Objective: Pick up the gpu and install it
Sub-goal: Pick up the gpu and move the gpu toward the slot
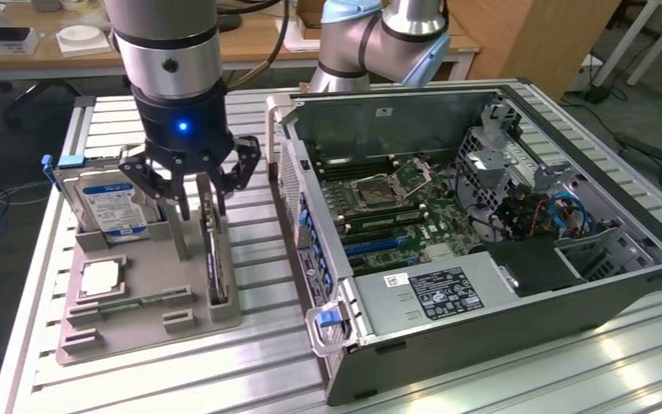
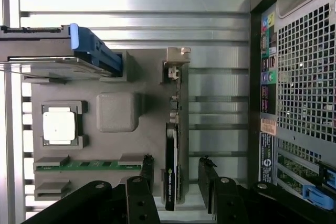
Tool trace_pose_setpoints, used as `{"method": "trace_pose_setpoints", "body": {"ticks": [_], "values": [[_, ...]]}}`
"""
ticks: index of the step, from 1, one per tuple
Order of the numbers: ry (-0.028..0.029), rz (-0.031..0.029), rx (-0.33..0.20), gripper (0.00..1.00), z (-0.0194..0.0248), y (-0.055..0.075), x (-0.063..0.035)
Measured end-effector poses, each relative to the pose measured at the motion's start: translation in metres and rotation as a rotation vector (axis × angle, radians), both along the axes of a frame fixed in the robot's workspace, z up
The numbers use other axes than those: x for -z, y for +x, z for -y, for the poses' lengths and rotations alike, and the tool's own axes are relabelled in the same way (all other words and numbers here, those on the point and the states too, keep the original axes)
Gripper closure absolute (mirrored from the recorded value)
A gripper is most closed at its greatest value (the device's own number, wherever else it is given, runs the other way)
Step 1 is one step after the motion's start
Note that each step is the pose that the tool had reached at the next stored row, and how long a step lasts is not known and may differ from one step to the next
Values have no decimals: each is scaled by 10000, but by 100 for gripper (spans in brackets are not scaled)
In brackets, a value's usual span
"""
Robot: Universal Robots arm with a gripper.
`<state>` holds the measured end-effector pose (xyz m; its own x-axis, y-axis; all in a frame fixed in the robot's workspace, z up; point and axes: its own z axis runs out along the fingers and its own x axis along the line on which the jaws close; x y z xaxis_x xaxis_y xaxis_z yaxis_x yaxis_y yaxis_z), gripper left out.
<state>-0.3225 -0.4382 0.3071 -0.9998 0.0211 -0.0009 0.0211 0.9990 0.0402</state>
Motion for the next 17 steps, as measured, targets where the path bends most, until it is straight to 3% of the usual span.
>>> {"method": "trace_pose_setpoints", "body": {"ticks": [17], "values": [[2, 2, -249, 53, 51, 0, 147]]}}
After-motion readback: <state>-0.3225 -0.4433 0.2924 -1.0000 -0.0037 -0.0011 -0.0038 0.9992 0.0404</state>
